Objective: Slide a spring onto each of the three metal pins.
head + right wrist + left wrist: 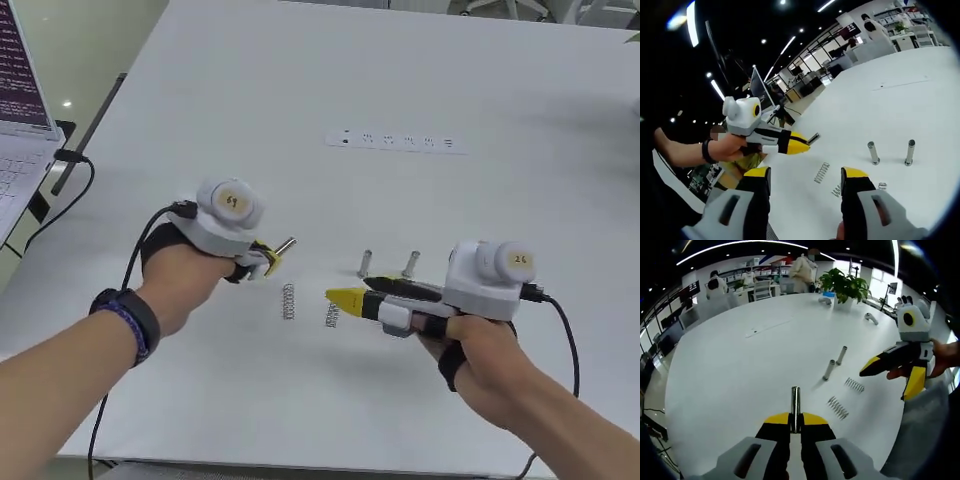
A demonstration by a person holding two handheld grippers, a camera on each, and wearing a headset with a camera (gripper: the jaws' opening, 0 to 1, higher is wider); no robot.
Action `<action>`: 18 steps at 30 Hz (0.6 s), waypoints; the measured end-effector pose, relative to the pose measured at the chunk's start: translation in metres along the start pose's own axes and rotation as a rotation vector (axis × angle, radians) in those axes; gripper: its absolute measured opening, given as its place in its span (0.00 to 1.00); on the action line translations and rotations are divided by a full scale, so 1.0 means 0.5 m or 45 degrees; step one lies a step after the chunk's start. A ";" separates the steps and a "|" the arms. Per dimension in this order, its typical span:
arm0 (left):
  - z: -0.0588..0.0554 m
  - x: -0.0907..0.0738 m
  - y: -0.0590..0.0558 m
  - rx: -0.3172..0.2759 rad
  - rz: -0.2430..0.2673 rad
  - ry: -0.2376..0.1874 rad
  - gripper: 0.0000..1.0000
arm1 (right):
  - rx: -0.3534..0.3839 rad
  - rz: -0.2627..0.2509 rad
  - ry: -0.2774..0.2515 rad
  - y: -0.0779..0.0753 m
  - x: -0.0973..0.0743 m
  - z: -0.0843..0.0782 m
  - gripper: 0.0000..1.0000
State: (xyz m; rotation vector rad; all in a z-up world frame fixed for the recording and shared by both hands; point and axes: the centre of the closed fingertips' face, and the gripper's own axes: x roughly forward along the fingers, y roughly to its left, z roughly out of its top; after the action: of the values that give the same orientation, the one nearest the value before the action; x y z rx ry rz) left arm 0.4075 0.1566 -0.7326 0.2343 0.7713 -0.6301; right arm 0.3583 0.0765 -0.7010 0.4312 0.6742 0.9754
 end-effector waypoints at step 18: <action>0.038 0.001 -0.065 0.065 -0.063 -0.058 0.00 | 0.048 -0.015 -0.036 -0.014 0.040 0.030 0.47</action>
State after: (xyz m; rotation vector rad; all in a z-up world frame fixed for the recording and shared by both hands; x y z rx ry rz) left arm 0.3988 0.1228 -0.7186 0.2474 0.7194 -0.7000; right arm 0.3806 0.0898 -0.7011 0.4726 0.6701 0.9447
